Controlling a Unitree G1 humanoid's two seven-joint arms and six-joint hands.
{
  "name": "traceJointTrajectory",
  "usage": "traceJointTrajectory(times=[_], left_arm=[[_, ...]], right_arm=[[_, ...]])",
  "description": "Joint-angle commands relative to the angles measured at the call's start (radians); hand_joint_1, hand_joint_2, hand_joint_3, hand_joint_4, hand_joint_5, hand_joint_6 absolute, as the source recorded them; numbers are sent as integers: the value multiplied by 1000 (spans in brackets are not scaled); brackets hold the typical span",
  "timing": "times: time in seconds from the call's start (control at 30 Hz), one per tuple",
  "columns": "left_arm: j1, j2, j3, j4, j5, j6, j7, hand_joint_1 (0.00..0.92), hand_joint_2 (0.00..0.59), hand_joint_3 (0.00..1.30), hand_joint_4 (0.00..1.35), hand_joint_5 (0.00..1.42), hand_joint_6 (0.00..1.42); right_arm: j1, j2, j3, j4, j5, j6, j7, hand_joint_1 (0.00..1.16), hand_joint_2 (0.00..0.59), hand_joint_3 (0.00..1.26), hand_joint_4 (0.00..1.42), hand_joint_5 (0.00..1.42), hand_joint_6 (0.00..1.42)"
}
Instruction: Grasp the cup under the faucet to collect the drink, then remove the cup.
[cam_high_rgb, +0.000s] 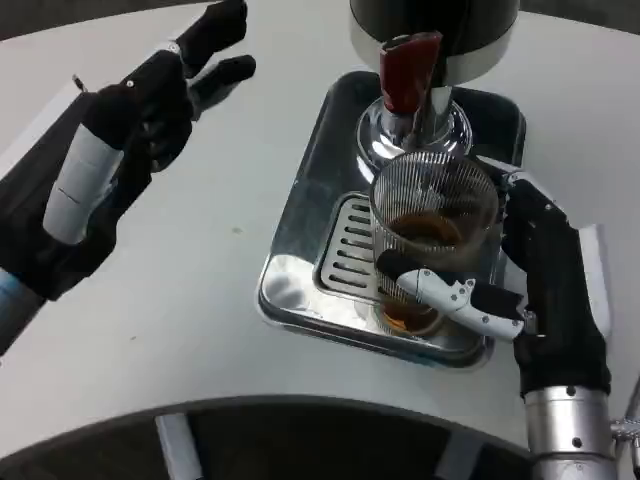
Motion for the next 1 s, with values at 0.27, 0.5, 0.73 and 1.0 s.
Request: traceJointTrajectory(times=[0.27,0.5,0.73,1.0], left_arm=[[132,46,28,-101,-10,-17,-15,0,43,93,0,74,10],[238,48,47,-165,-35,-10,-25,0,43,93,0,74,10],[307,63,68,-209,-24,-52,-33,0,43,100,0,74,10],[395,73,86,-256,29,-178,-46,0,43,102,0,74,10]], right_arm=[[161,-12,14,-267,42,49,99,987,142,596,694,765,627],[251,-19,22,-427,66,108,161,987,142,596,694,765,627],[338,-30,34,-550,83,159,218,987,142,596,701,765,627],[436,-68,34,-684,127,215,288,984,149,596,703,772,627]])
